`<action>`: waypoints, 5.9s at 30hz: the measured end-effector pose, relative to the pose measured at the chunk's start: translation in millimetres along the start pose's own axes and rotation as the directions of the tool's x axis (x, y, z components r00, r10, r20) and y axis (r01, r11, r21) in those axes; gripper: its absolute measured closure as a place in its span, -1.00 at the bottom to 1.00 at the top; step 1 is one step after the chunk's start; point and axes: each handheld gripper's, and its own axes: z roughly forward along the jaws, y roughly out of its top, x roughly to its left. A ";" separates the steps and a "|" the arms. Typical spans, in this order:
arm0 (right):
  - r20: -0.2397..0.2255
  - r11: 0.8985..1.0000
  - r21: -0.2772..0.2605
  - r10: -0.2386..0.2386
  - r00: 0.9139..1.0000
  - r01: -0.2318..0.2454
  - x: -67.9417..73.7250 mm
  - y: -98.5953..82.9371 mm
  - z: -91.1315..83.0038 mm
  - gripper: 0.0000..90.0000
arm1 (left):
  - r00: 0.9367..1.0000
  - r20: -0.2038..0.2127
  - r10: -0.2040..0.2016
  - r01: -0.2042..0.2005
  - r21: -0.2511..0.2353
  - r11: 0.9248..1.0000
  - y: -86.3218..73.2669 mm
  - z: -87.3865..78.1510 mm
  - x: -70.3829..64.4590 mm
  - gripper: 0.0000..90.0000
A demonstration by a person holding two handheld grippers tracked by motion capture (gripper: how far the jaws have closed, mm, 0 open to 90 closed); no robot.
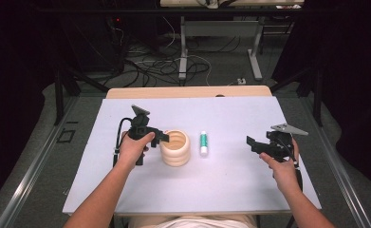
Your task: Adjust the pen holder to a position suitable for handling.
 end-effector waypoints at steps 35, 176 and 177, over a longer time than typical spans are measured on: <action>-0.148 0.978 0.208 0.025 0.989 0.006 50.4 44.7 35.0 -0.66 | 0.986 -0.083 0.143 -0.161 -0.306 0.938 -25.7 -49.7 1.1 -0.35; 0.078 0.632 0.724 0.322 0.943 -0.276 99.9 52.0 179.5 0.47 | 0.962 -0.207 0.178 -0.251 -0.416 0.874 -38.1 -69.8 26.9 -0.61; 0.073 0.633 0.728 0.311 0.948 -0.263 100.0 52.5 178.5 0.47 | 0.962 -0.207 0.179 -0.252 -0.416 0.874 -38.2 -69.9 26.7 -0.61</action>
